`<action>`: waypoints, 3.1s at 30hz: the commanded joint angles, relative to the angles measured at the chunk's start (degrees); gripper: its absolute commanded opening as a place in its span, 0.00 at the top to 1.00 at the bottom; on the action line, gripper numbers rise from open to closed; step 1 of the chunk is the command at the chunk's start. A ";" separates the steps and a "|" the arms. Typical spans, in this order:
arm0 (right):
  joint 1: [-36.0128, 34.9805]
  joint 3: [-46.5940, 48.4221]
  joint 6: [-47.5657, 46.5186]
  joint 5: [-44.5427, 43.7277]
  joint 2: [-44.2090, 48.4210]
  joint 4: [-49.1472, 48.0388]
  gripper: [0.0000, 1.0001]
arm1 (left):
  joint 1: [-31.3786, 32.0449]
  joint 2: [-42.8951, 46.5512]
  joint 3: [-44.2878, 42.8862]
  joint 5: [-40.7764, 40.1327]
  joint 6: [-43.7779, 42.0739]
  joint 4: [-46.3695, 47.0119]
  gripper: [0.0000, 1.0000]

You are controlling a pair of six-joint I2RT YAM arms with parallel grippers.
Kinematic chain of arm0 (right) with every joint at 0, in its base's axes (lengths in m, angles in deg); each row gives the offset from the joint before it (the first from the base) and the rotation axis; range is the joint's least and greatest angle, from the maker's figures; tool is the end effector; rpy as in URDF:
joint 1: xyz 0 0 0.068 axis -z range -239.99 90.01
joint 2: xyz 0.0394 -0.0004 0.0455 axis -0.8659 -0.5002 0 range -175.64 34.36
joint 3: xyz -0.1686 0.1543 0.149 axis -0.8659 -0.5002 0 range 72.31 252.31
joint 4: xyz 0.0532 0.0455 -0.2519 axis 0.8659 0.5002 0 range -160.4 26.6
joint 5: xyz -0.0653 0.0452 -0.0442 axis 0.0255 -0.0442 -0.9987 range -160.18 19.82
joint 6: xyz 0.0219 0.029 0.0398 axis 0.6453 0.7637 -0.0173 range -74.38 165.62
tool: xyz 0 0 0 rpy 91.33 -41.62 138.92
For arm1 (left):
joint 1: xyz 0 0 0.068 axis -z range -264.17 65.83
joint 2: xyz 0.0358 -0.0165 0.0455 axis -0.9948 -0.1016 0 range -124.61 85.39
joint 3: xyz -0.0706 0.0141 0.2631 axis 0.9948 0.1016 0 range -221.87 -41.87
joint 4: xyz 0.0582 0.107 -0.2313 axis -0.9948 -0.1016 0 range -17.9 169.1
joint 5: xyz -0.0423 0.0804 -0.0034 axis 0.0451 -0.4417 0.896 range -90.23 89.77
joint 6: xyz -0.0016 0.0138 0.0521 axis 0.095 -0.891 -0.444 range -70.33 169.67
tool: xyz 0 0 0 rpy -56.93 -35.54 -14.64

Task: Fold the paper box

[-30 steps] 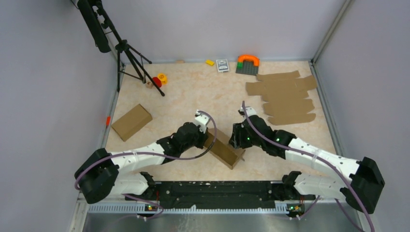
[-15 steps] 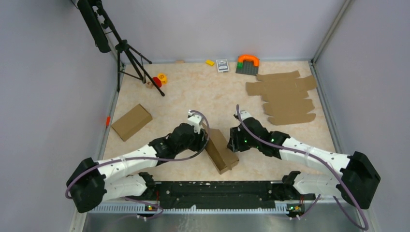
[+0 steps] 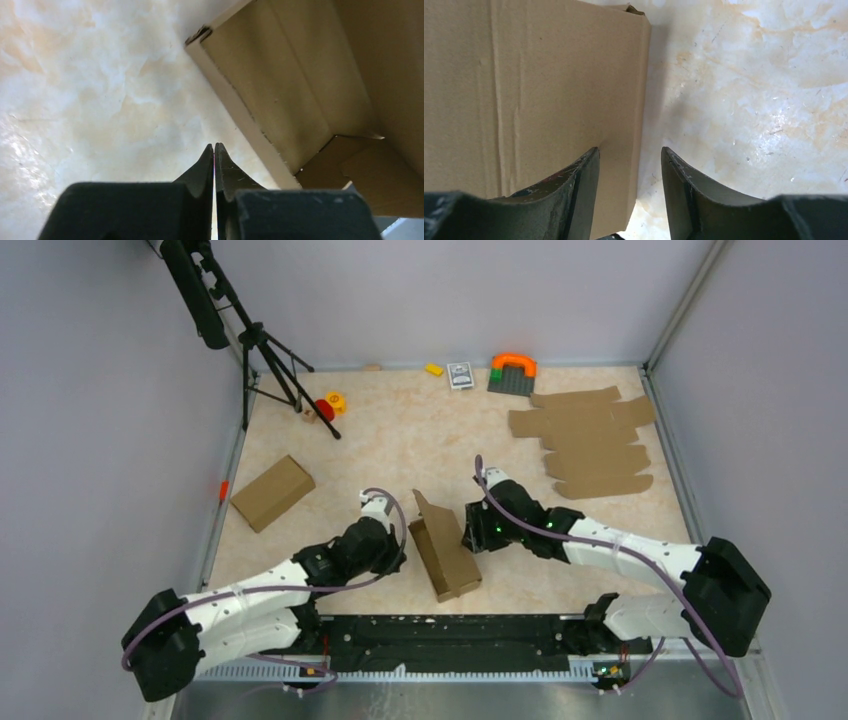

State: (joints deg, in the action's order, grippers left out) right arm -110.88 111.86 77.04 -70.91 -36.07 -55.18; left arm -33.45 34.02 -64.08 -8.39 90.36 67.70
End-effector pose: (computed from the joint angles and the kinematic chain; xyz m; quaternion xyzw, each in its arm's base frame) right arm 0.1572 0.1926 0.2091 -0.1545 0.9146 0.2415 0.2853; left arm 0.1187 -0.1372 0.1817 0.0496 0.9052 -0.2534 0.3376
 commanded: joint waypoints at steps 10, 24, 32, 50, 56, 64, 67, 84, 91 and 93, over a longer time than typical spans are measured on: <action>5.10 -3.32 5.11 13.45 -0.38 -18.01 0.42 | -1.65 -6.98 4.78 6.28 5.24 16.82 1.00; 3.84 -2.99 5.41 17.71 -8.36 -19.98 0.34 | -2.91 -12.00 6.43 11.05 5.23 25.37 1.00; 0.56 1.19 3.30 10.59 -12.90 -10.93 0.39 | -2.91 -12.94 7.16 11.31 5.79 27.27 1.00; -0.47 2.59 2.12 4.67 -14.02 -6.23 0.42 | -4.31 16.46 8.98 2.44 15.42 -5.63 0.79; -0.55 2.55 2.40 4.70 -12.97 -6.92 0.42 | -4.38 19.47 6.88 1.37 17.74 -9.35 0.39; 0.41 -0.36 5.32 6.94 -9.59 -11.51 0.42 | -6.39 13.78 11.22 11.45 22.96 7.11 0.38; 3.16 -5.30 8.13 12.05 -7.08 -18.42 0.45 | -7.76 10.76 12.87 14.26 24.04 12.96 0.46; 9.92 -17.28 12.35 18.86 6.37 -23.41 0.54 | -8.00 4.51 12.50 14.49 20.67 16.94 0.76; 9.94 -17.45 11.80 20.56 4.48 -23.82 0.65 | -8.00 -2.80 12.37 21.09 21.08 28.34 0.72; 9.94 -17.40 11.89 20.88 4.04 -24.22 0.73 | -8.00 -4.44 12.61 23.71 22.09 33.46 0.68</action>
State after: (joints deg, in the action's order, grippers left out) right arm -101.40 94.42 89.15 -51.46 -31.17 -76.95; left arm -41.30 32.18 -51.60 9.49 112.10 89.36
